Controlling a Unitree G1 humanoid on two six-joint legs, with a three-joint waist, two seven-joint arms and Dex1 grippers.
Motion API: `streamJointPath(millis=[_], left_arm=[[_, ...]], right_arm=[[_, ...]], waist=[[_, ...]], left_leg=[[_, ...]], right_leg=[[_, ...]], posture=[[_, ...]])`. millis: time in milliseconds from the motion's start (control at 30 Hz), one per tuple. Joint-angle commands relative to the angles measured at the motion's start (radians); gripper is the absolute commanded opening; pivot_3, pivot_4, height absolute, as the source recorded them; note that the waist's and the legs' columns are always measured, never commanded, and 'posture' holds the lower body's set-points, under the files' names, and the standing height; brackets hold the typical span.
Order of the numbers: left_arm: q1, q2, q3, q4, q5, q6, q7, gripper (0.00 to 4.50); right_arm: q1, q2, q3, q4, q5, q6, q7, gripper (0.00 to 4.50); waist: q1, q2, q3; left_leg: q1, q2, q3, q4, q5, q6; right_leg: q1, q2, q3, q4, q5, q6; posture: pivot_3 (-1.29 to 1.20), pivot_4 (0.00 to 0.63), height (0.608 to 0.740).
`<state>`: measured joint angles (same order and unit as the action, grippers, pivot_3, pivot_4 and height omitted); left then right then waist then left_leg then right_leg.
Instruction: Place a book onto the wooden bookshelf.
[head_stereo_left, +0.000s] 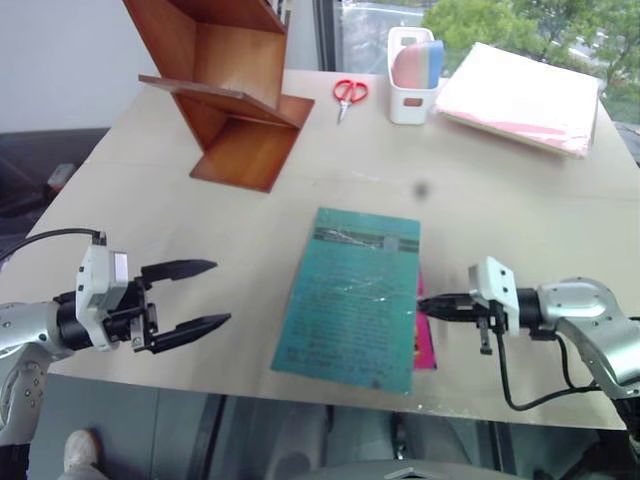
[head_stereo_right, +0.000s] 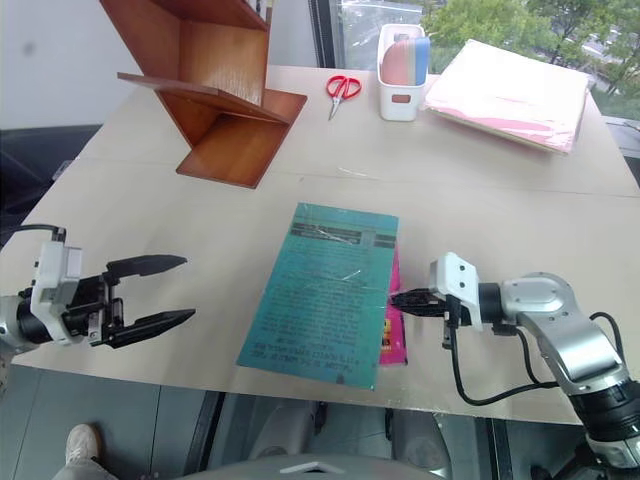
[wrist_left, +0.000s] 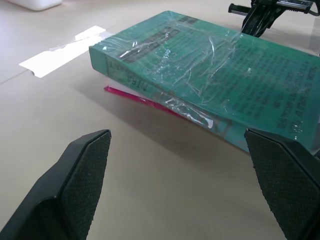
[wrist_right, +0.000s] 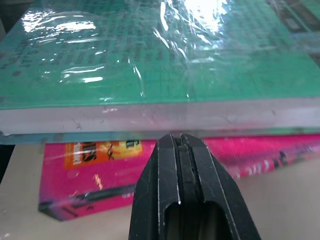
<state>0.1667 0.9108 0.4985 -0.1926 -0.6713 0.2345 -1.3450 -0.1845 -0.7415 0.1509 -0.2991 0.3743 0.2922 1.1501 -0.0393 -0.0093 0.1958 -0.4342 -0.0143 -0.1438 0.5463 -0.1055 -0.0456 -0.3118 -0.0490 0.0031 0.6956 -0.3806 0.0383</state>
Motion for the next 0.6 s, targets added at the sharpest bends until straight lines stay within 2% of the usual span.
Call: streamJointPath(millis=[33,233,600], left_arm=[[0.016,-0.003,0.045,-0.044,-0.020,0.003,0.011,4.50],[0.042,-0.009,0.062,-0.065,-0.024,0.010,0.023,4.50],[0.051,-0.009,0.063,-0.089,-0.058,0.037,0.004,4.50]], right_arm=[[-0.041,0.037,0.032,0.017,-0.009,-0.039,0.015,0.03],[-0.085,0.091,0.057,0.071,-0.016,-0.065,0.030,0.03],[-0.105,0.119,0.061,0.130,-0.030,-0.113,0.056,0.03]], waist=[[-0.001,0.000,0.000],[-0.001,0.000,0.000],[-0.001,0.000,0.000]], left_leg=[[0.000,0.000,0.000,0.000,0.000,0.000],[0.001,0.000,0.001,0.000,0.000,0.000],[0.001,0.000,0.000,0.000,0.000,0.000]], right_leg=[[0.000,0.000,0.000,0.000,0.000,0.000],[0.000,0.001,0.001,0.000,0.000,0.000],[0.000,0.001,0.001,0.001,0.000,0.000]], posture=[[0.00,0.150,0.740],[0.00,0.150,0.740],[0.00,0.150,0.740]])
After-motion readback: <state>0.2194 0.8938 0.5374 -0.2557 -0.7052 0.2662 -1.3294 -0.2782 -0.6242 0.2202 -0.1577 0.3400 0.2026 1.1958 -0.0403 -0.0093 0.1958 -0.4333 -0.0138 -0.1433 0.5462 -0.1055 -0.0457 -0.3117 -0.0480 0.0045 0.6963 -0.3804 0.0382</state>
